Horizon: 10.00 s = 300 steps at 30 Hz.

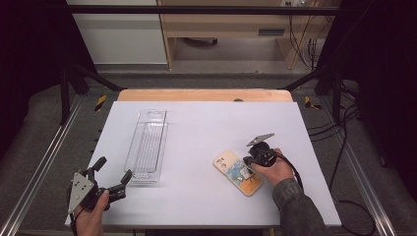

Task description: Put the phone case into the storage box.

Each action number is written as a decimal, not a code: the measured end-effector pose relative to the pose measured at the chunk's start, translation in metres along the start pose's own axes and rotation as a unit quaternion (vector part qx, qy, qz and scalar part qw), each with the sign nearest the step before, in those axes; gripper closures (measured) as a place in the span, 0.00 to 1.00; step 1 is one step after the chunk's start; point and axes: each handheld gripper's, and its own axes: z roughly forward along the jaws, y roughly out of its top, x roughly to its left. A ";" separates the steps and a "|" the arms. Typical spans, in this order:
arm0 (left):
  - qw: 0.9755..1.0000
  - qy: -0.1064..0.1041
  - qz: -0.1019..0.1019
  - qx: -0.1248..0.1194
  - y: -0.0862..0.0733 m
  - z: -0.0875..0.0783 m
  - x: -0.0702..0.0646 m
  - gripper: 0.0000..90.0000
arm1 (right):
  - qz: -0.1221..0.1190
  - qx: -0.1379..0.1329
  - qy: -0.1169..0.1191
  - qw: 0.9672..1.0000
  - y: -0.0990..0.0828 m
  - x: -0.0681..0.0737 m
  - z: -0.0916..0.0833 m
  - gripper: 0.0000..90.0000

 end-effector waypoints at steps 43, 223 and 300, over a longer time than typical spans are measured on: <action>1.000 0.003 -0.010 0.002 -0.001 0.001 0.002 0.03 | -0.029 -0.008 0.020 0.999 0.006 0.034 0.008 1.00; 0.985 -0.162 -0.023 0.050 0.080 0.138 -0.090 0.02 | -0.031 -0.227 0.041 0.972 0.031 0.060 -0.053 0.13; 0.958 -0.258 -0.102 0.072 0.092 0.172 -0.102 0.64 | 0.027 -0.298 0.096 0.949 0.028 0.073 -0.041 0.13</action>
